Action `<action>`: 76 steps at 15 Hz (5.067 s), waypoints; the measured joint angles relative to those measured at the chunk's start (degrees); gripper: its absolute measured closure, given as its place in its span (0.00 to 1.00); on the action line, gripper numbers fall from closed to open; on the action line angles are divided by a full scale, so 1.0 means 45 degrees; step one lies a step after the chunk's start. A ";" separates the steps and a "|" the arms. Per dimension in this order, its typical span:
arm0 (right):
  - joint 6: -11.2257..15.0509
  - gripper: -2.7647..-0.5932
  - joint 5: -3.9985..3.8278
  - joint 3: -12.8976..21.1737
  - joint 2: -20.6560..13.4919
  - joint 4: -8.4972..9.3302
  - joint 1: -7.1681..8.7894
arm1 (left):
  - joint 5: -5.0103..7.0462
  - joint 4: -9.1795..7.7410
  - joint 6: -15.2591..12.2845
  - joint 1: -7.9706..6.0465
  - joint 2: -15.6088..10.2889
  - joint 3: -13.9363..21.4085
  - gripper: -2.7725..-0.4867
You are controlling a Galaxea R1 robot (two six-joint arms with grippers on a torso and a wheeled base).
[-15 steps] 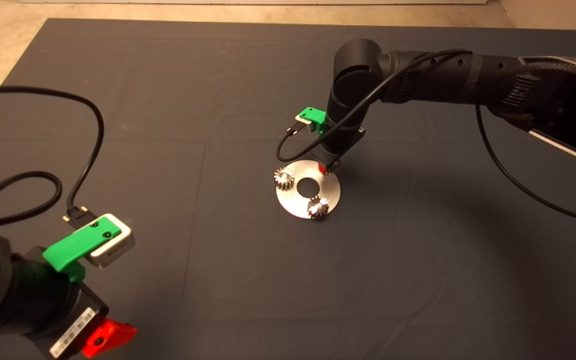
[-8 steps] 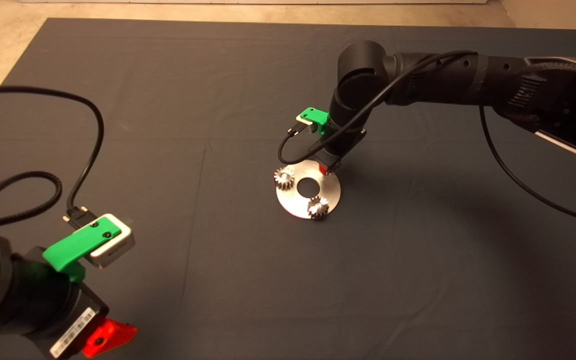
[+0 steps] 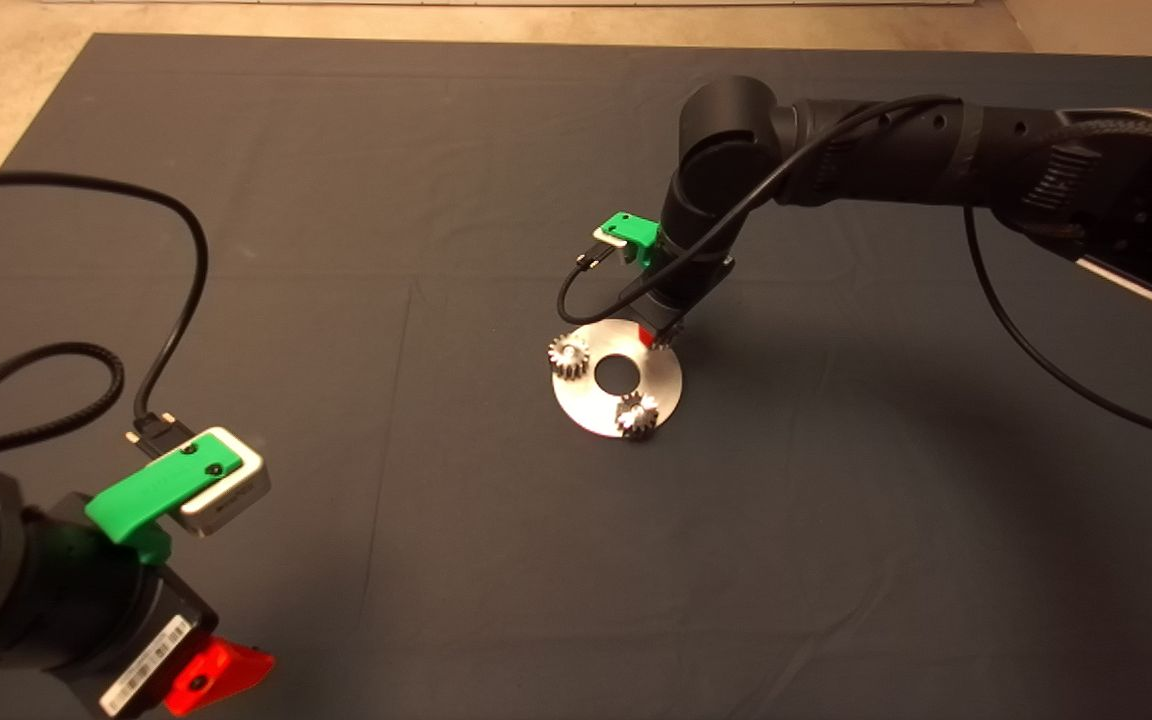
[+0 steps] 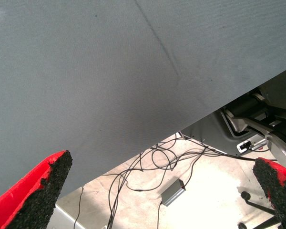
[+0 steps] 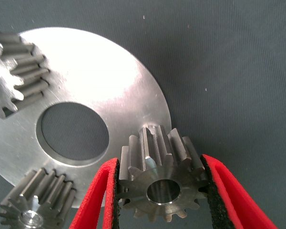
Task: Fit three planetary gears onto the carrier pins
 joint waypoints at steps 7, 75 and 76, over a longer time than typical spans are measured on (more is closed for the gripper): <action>0.0011 0.84 0.0105 -0.0019 -0.0073 0.0073 0.0103 | -0.0011 -0.0098 0.0005 0.0000 0.0000 0.0000 0.00; 0.0176 0.84 0.0086 0.0450 -0.0178 0.0157 0.0043 | -0.0675 -0.0558 0.0289 0.0000 -0.0387 0.0000 0.00; 0.0176 0.84 0.0068 0.0442 -0.0178 0.0132 0.0084 | -0.0675 -0.0558 0.0287 0.0000 -0.0387 0.0000 0.00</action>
